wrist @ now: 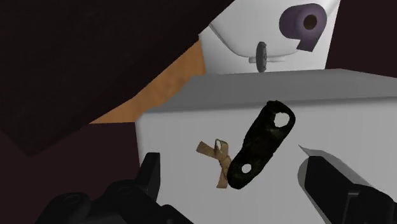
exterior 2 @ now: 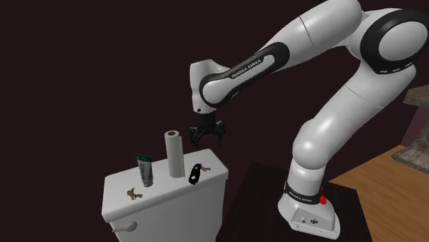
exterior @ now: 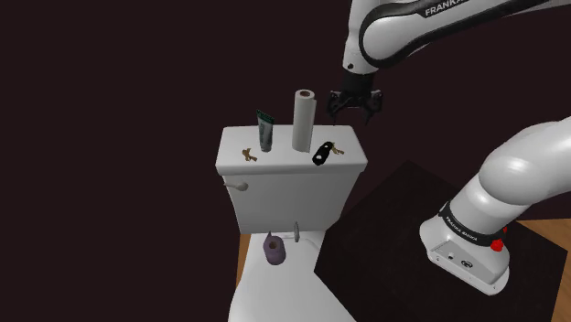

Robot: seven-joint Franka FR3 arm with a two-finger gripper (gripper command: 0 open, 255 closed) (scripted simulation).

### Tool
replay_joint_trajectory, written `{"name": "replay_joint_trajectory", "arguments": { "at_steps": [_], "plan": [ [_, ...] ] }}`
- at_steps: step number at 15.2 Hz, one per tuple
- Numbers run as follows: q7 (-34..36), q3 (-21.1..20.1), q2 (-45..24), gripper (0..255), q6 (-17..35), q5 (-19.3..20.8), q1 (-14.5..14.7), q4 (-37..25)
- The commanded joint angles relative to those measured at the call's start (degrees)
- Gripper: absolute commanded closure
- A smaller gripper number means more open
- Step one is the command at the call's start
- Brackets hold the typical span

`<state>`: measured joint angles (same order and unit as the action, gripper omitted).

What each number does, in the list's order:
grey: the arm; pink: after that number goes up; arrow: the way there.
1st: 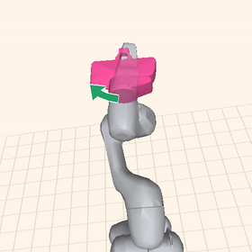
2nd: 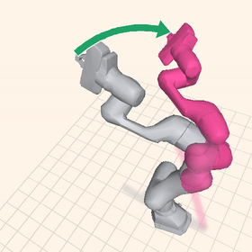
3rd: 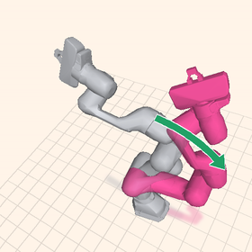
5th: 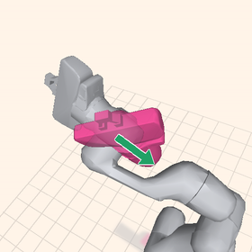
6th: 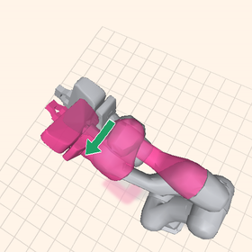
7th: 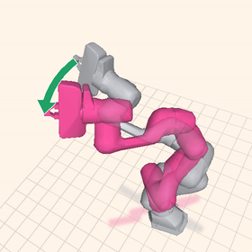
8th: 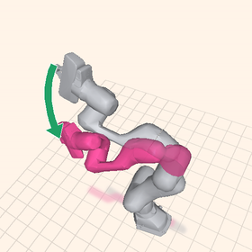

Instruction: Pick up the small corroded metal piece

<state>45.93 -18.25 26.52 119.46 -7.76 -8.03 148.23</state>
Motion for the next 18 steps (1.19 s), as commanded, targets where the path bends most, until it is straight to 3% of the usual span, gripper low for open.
{"name": "replay_joint_trajectory", "arguments": {
  "at_steps": [1, 5, 9, 18],
  "plan": [
    [5.19, -2.18, -4.45, 0, 4.85, 0.31, -1.16, 0.19],
    [15.85, -5.7, -14.22, 0, 12.89, 3.45, -4.02, -1.4],
    [27.74, -7.62, -24.44, 0, 19.38, 9.76, -6.47, -4.28],
    [31.47, -7.44, -30.48, 0, 25.52, 14.68, -6.84, -3.42]
  ]
}}
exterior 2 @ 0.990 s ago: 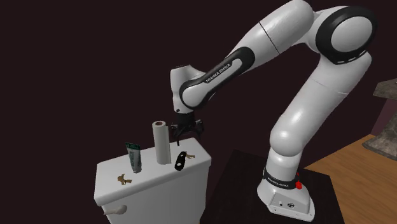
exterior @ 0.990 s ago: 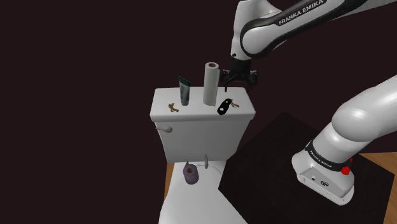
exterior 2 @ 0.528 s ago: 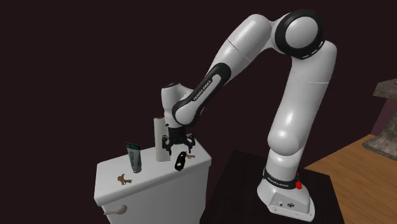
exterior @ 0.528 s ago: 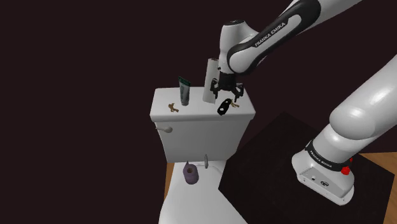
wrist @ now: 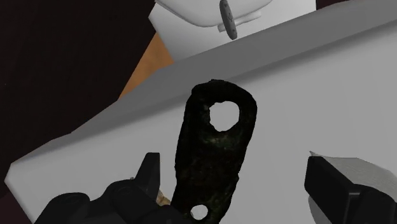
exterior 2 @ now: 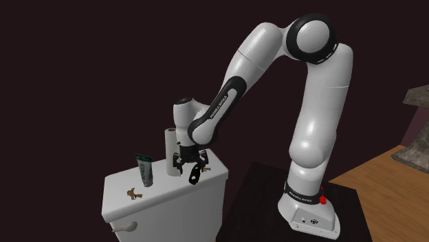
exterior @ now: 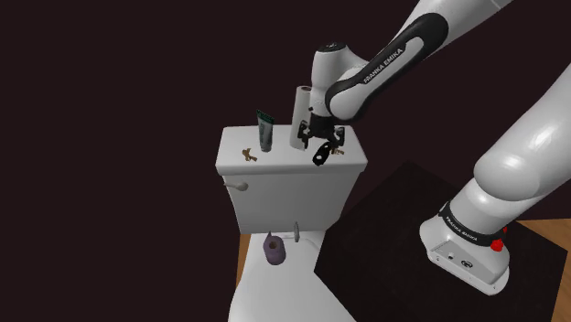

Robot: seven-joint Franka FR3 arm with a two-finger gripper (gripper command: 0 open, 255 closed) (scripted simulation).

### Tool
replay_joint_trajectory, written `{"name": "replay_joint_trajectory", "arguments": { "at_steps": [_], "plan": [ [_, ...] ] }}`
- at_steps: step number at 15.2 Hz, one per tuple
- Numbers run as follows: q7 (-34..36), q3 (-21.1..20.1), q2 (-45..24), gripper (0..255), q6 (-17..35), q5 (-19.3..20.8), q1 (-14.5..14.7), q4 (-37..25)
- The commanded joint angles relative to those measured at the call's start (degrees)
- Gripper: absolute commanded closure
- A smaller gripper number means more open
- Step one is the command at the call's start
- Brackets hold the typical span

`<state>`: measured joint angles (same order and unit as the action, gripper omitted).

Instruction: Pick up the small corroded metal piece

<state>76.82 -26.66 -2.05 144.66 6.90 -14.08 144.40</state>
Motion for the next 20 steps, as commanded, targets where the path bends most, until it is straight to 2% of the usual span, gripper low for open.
{"name": "replay_joint_trajectory", "arguments": {
  "at_steps": [1, 10, 20],
  "plan": [
    [0.5, 1.25, -2.48, 255, 0.51, 0.54, -1.04, 0.08],
    [0.59, 0.91, -1.9, 255, 0.32, 0.03, -0.85, 0.41],
    [-4.11, 0.45, 5.91, 255, -7.85, -6.13, -0.69, -0.91]
  ]
}}
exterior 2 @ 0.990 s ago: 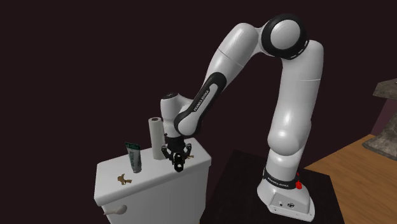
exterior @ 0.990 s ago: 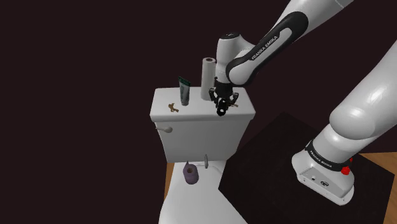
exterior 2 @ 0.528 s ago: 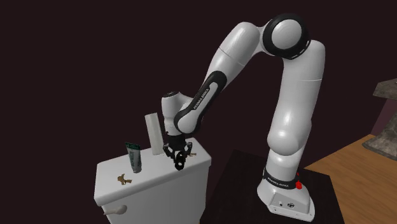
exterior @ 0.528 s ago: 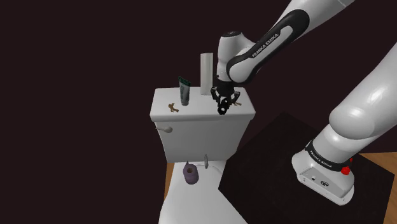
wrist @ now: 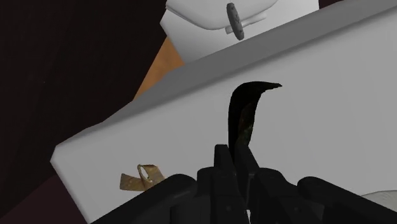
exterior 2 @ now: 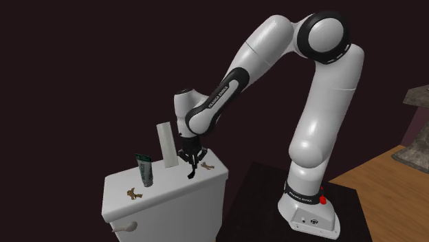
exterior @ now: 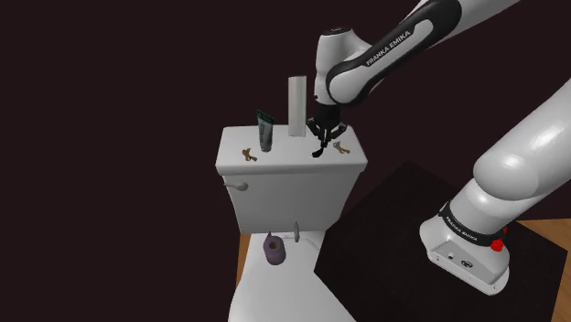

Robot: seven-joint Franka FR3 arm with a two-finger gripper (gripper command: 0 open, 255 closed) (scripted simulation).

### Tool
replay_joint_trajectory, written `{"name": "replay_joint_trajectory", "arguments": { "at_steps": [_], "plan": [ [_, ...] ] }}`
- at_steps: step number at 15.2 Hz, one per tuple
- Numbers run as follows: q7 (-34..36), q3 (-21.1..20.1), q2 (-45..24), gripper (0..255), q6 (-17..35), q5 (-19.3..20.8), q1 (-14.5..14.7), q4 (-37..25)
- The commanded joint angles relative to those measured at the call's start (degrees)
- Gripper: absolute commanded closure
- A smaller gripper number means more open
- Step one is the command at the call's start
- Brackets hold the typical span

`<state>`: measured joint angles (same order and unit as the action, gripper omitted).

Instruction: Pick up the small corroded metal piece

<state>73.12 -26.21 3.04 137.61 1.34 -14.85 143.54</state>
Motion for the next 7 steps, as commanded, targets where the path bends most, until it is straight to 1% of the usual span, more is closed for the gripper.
{"name": "replay_joint_trajectory", "arguments": {
  "at_steps": [1, 5, 7],
  "plan": [
    [-0.76, 0.04, 1.51, 255, -1.65, -1.03, 0.13, -0.26],
    [-2.02, 0.31, 4.15, 255, -5.04, -2.57, 0.37, -1.26],
    [-2.06, 0.33, 4.25, 255, -5.17, -2.62, 0.39, -1.3]
  ]
}}
